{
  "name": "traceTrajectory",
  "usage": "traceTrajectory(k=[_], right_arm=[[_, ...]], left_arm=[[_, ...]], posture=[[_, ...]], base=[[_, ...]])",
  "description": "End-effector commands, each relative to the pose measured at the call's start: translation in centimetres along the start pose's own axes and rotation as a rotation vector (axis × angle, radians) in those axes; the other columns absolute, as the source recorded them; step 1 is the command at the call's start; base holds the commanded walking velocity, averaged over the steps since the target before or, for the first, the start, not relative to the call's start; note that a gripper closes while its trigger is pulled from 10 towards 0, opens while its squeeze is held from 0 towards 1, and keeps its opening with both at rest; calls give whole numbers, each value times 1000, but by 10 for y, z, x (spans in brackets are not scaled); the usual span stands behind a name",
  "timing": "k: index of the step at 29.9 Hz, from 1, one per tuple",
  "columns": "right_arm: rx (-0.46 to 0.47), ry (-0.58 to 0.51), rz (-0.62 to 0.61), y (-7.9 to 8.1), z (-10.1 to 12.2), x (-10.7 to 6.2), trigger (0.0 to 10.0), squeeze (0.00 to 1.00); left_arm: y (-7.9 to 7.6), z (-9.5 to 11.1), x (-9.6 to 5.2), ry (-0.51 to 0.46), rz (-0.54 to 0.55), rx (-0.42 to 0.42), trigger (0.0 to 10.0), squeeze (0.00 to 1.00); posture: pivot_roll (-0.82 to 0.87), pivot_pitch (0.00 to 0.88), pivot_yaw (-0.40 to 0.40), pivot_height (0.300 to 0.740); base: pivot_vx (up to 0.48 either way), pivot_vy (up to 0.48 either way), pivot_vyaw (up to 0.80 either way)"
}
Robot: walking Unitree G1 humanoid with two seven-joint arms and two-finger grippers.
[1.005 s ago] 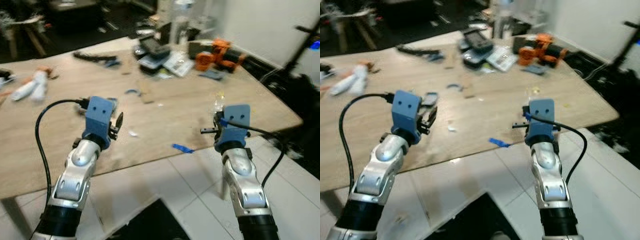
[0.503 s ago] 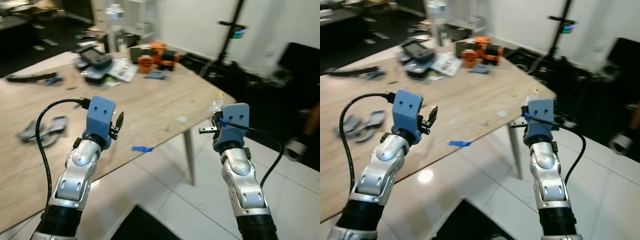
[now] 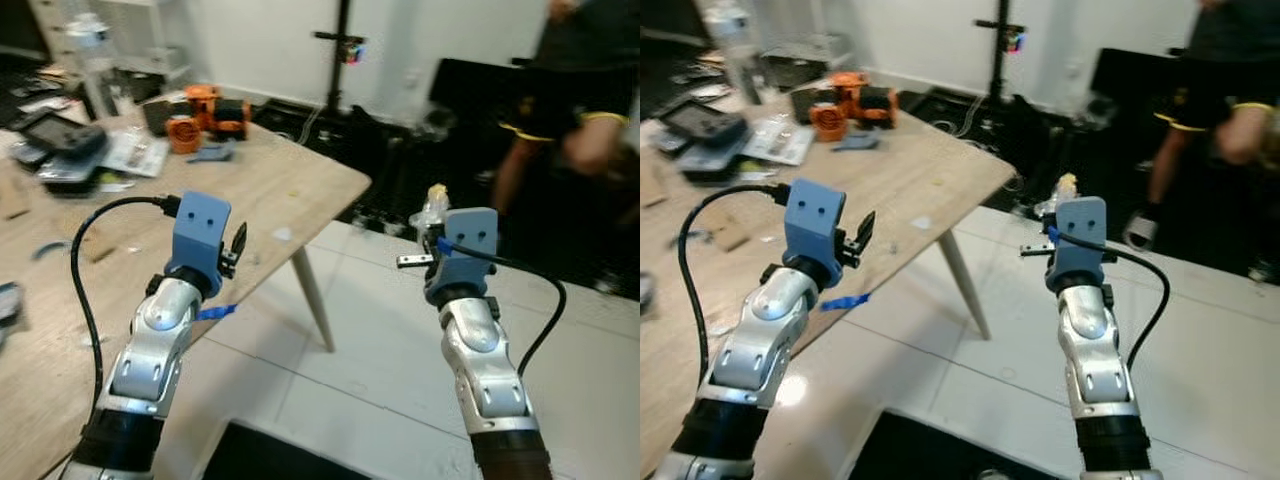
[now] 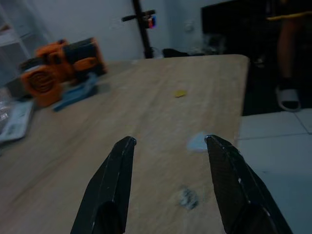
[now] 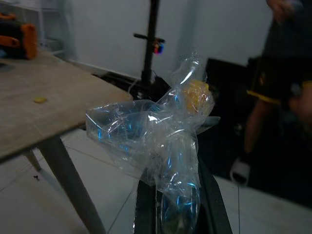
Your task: Picking trash to rubbish bin
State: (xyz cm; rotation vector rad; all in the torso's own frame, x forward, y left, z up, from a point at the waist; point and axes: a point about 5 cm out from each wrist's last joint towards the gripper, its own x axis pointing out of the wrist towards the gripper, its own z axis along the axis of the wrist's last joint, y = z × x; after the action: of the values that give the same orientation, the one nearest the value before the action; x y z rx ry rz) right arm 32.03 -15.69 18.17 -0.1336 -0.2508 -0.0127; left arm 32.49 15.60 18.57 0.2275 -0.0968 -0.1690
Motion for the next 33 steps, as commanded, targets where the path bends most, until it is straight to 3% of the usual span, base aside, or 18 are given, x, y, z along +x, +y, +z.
traceTrajectory(k=[1,33], right_arm=[[8,26,-7,-1,-7,-3,10000,0],[59,70,-19,1,-17,-6,10000,0]], left_arm=[[0,-4,-1,13,6,0,10000,0],[3,-5,1,19,30,-13,10000,0]], posture=[[-17,134,32,740],[-23,149,28,740]], base=[[0,0,-800],[0,0,-800]])
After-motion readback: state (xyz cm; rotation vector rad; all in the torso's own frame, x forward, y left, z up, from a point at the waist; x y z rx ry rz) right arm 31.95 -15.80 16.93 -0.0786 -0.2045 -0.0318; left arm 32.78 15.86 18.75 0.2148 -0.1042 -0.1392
